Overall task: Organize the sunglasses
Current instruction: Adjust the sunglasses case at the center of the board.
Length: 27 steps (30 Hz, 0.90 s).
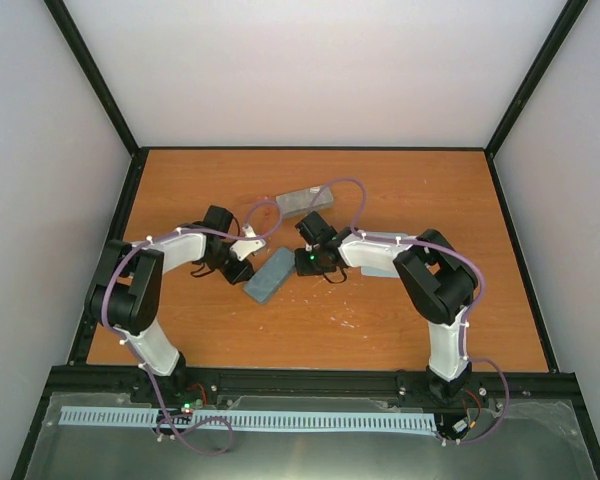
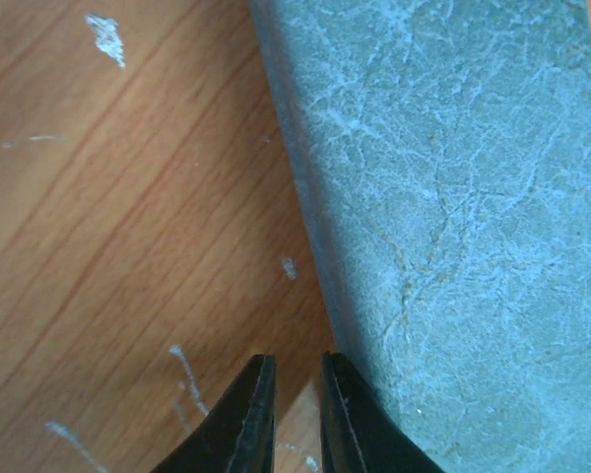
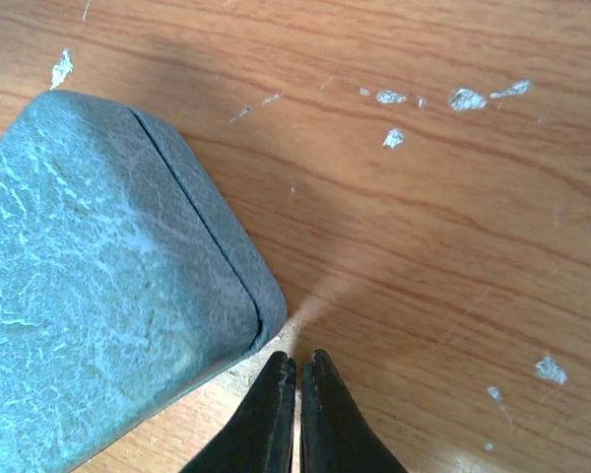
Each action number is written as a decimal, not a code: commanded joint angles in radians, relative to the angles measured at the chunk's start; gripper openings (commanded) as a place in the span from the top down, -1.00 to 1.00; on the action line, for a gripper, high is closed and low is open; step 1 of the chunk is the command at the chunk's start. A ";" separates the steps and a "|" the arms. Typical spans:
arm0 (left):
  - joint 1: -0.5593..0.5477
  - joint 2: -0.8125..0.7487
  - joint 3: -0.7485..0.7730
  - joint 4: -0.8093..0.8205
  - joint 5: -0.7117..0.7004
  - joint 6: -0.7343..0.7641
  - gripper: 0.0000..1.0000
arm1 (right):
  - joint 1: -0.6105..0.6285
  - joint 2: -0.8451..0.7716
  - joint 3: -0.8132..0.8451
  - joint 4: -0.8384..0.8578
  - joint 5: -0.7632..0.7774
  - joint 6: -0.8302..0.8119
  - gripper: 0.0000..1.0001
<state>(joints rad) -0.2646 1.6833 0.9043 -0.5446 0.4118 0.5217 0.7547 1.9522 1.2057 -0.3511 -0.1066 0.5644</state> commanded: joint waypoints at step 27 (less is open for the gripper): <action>-0.157 0.022 0.110 0.030 0.174 -0.175 -0.02 | -0.094 -0.601 -0.274 -0.008 0.061 -0.022 0.39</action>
<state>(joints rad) -0.4217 1.7988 0.9905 -0.5213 0.5869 0.3901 0.6643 1.4059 0.8604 -0.2829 -0.1436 0.5987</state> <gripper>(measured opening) 0.418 0.272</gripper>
